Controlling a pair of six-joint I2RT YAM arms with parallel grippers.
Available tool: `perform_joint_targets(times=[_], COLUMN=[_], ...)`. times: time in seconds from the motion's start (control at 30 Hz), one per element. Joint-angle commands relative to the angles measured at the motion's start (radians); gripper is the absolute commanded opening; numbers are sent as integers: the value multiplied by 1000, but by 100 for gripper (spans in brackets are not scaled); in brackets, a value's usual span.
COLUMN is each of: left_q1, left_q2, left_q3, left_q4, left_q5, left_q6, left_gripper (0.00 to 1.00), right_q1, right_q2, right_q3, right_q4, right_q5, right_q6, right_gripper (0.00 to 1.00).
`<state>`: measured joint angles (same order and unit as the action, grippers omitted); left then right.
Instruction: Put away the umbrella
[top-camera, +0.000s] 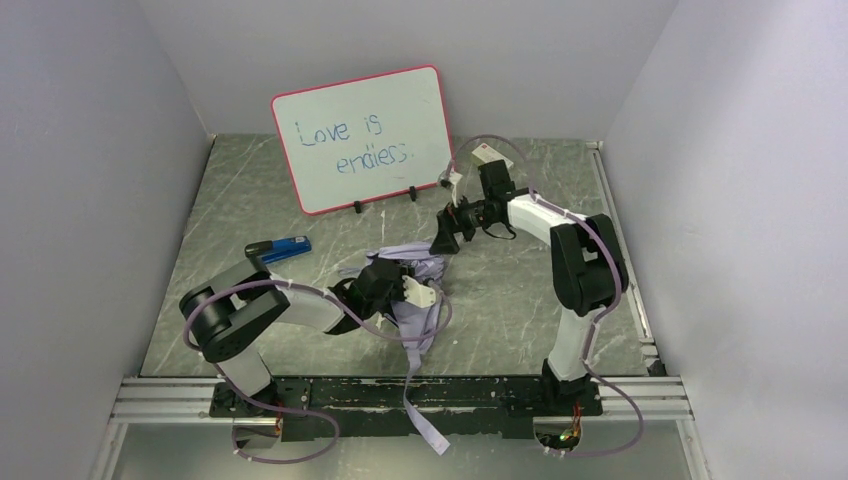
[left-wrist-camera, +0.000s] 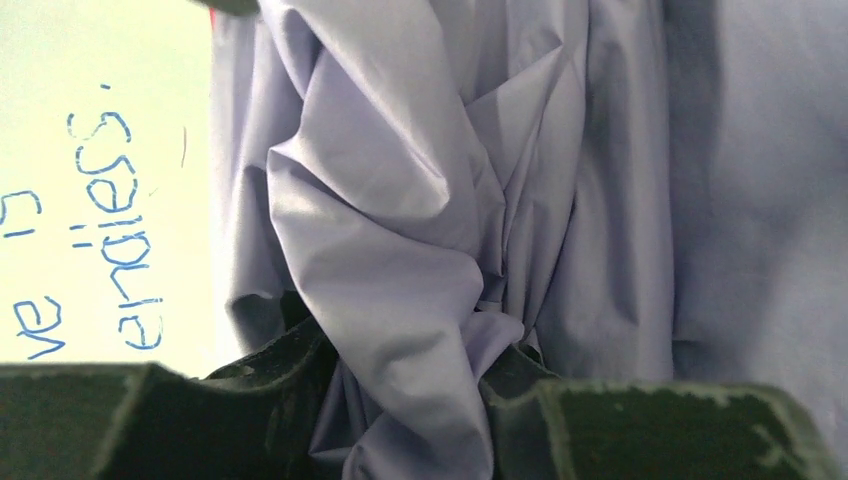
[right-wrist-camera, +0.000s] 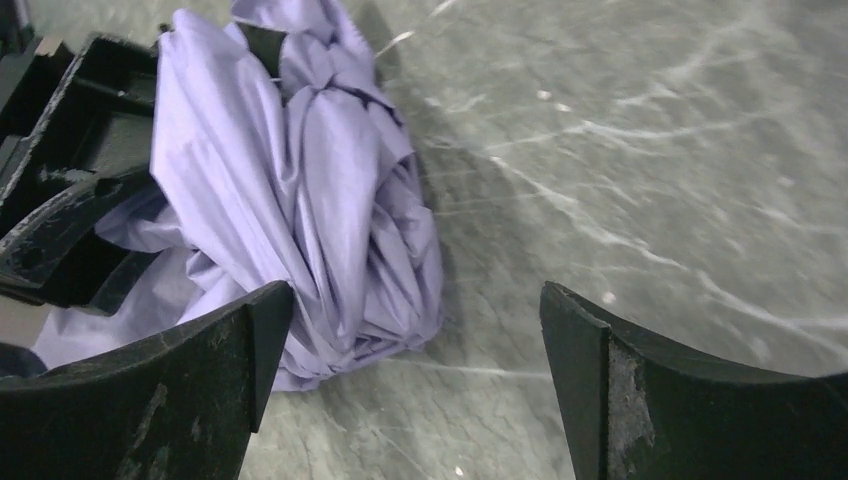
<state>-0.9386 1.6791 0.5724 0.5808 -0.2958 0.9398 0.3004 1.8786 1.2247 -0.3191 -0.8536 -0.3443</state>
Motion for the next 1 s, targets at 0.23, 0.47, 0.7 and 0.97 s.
perform_joint_targets(times=[0.23,0.47,0.7,0.97], left_q1=[-73,-82,-85,-86], left_q2=[53,57,56,-12], left_q3=[-48,-49,-45,-26], left_q4=[26,26,34,32], left_q5=[-102,-106,-104,-101], left_q6=[82,88,73,17], left_gripper=[8,8,8,19], right_q1=[118,174,208,222], right_q2=[118,169,172,152], right_q3=[218,202,163,87], right_q4=[-409,-449,-431,-310], right_q5=[-106,74,144,241], right_q6=[-487,-548,-569,-525], right_gripper=[98,98,93,45])
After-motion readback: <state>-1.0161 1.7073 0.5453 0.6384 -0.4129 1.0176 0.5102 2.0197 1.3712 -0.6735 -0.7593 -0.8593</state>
